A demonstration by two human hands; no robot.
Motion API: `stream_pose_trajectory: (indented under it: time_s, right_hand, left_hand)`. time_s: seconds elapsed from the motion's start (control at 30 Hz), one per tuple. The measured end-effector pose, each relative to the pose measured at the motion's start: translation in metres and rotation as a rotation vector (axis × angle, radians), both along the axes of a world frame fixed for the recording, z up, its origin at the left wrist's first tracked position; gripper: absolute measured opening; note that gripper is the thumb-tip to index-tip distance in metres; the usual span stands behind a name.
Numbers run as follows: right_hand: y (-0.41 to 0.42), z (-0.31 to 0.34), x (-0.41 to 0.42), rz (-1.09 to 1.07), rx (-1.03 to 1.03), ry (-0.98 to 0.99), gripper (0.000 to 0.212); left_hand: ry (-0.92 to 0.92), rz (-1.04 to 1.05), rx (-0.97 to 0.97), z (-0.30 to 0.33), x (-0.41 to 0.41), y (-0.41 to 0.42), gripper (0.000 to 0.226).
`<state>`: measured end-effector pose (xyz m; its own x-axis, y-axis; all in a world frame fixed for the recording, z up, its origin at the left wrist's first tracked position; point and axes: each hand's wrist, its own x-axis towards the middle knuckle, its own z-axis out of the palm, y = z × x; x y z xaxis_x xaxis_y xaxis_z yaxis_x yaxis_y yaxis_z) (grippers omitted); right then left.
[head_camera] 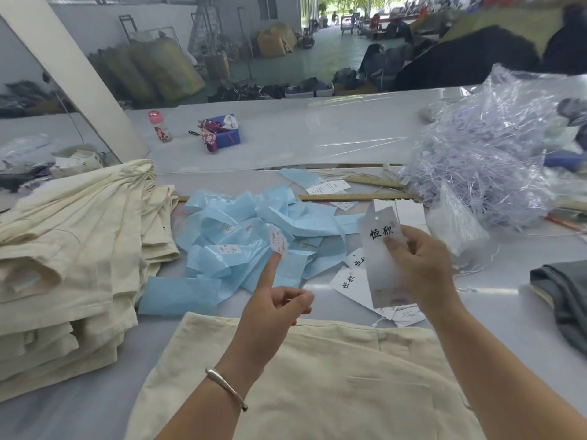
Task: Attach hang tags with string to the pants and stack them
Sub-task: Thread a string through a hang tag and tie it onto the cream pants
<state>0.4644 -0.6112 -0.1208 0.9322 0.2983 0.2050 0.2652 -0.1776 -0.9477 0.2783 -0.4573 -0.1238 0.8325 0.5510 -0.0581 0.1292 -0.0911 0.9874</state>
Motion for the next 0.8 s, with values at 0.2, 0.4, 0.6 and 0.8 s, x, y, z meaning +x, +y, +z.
stream_pose_trajectory:
  time_s: [0.2, 0.4, 0.6, 0.8]
  right_hand:
    - [0.014, -0.002, -0.112, 0.079, 0.131, 0.164, 0.036]
    - [0.018, -0.001, -0.161, 0.277, 0.308, 0.528, 0.039]
    - [0.022, 0.001, -0.181, 0.239, 0.279, 0.46, 0.053]
    - [0.019, 0.008, -0.188, 0.249, 0.14, 0.395, 0.083]
  left_hand:
    - [-0.098, -0.122, -0.115, 0.003, -0.019, -0.022, 0.101]
    - [-0.233, 0.056, -0.167, -0.009, -0.042, -0.014, 0.089]
    - [-0.197, 0.055, 0.014, -0.009, -0.06, 0.004, 0.073]
    - [-0.201, 0.089, -0.054, 0.009, -0.086, 0.024, 0.016]
